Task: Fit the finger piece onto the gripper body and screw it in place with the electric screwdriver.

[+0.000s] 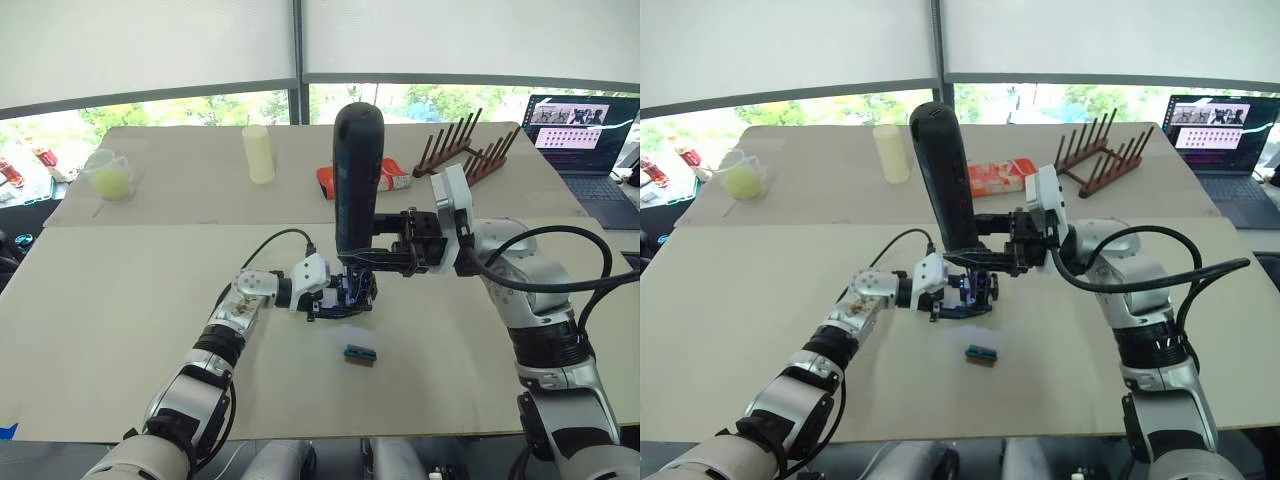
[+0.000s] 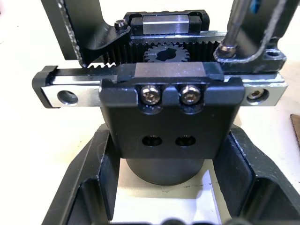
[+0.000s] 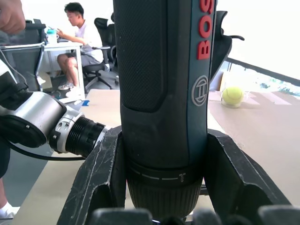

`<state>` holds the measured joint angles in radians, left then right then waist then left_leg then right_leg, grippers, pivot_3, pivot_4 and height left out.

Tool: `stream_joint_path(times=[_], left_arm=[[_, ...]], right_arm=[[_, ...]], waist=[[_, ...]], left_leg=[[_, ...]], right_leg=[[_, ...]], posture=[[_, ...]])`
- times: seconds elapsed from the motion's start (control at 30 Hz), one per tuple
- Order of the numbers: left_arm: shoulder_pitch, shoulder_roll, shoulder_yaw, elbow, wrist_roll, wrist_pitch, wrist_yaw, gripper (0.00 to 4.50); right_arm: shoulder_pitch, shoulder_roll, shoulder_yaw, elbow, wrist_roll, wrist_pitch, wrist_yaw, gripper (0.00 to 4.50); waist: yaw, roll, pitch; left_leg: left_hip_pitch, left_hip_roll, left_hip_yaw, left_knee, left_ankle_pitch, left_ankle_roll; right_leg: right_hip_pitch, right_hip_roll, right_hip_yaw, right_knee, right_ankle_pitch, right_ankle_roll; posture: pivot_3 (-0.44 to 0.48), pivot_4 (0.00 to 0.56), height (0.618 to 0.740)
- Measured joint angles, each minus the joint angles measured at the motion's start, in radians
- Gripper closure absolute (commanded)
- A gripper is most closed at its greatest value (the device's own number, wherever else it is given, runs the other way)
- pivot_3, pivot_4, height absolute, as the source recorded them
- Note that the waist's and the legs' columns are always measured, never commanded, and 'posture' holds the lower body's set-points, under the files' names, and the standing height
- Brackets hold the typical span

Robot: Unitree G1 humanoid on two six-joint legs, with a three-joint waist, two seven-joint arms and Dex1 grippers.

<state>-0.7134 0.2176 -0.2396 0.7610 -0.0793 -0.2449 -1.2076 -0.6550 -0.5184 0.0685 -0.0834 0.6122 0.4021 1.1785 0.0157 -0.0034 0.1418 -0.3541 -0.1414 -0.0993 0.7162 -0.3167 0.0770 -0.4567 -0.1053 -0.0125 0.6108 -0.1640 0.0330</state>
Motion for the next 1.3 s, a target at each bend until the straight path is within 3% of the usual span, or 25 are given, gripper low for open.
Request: stream_joint_path(times=[0.2,0.43,0.5,0.6,0.8,1.03,1.3], left_arm=[[0.000,0.002,0.003,-0.003,-0.001,-0.017,-0.002,2.22],[0.000,0.001,0.003,0.000,0.000,-0.020,0.003,2.22],[0.000,0.002,0.004,0.000,-0.002,-0.015,0.000,1.15],[0.002,0.033,0.002,0.000,0.002,-0.003,-0.019,0.01],[0.031,0.167,0.011,-0.084,-0.011,-0.006,-0.123,0.00],[0.168,0.308,0.004,-0.470,-0.135,0.156,-0.302,0.00],[0.278,0.295,-0.081,-0.597,-0.122,0.172,-0.295,0.00]], right_arm=[[-0.081,0.010,-0.062,-0.110,0.137,0.195,-0.150,2.60],[-0.097,0.015,-0.092,-0.191,0.206,0.251,-0.196,2.60],[-0.081,0.013,-0.092,-0.196,0.213,0.259,-0.199,2.60],[-0.076,0.005,-0.094,-0.217,0.229,0.266,-0.199,2.60],[-0.053,-0.001,-0.111,-0.306,0.319,0.310,-0.226,2.60],[0.142,-0.055,-0.115,-0.477,0.364,0.321,-0.220,2.60],[0.376,-0.056,-0.061,-0.523,0.194,0.181,-0.195,2.60]], waist=[[-0.003,0.000,0.001],[-0.003,0.000,0.001],[-0.004,0.000,0.001],[-0.007,0.000,0.001],[-0.022,0.000,0.001],[-0.016,0.000,0.001],[-0.004,0.000,0.001]], left_leg=[[-0.009,0.000,0.000,-0.001,0.000,0.000],[-0.009,0.000,0.000,0.000,0.000,0.000],[-0.009,0.000,-0.001,0.000,0.000,0.000],[-0.013,0.000,0.000,0.000,0.000,0.000],[-0.014,0.000,0.000,-0.001,0.001,-0.001],[-0.015,-0.001,-0.001,0.000,0.000,0.000],[-0.014,0.000,0.000,0.000,0.001,-0.001]], right_leg=[[-0.009,-0.001,0.000,0.000,0.000,0.000],[-0.008,-0.001,0.000,0.000,0.000,0.000],[-0.009,0.000,0.000,0.000,0.000,0.000],[-0.013,0.000,0.000,0.001,0.000,0.000],[-0.016,0.000,-0.001,0.001,0.000,0.000],[-0.014,0.001,-0.001,0.000,0.000,0.000],[-0.014,0.006,0.000,0.001,0.000,0.000]], posture=[[0.000,0.150,0.740],[0.000,0.150,0.740],[0.000,0.150,0.740],[0.000,0.150,0.740],[0.000,0.150,0.740],[0.000,0.150,0.740],[0.000,0.150,0.740]])
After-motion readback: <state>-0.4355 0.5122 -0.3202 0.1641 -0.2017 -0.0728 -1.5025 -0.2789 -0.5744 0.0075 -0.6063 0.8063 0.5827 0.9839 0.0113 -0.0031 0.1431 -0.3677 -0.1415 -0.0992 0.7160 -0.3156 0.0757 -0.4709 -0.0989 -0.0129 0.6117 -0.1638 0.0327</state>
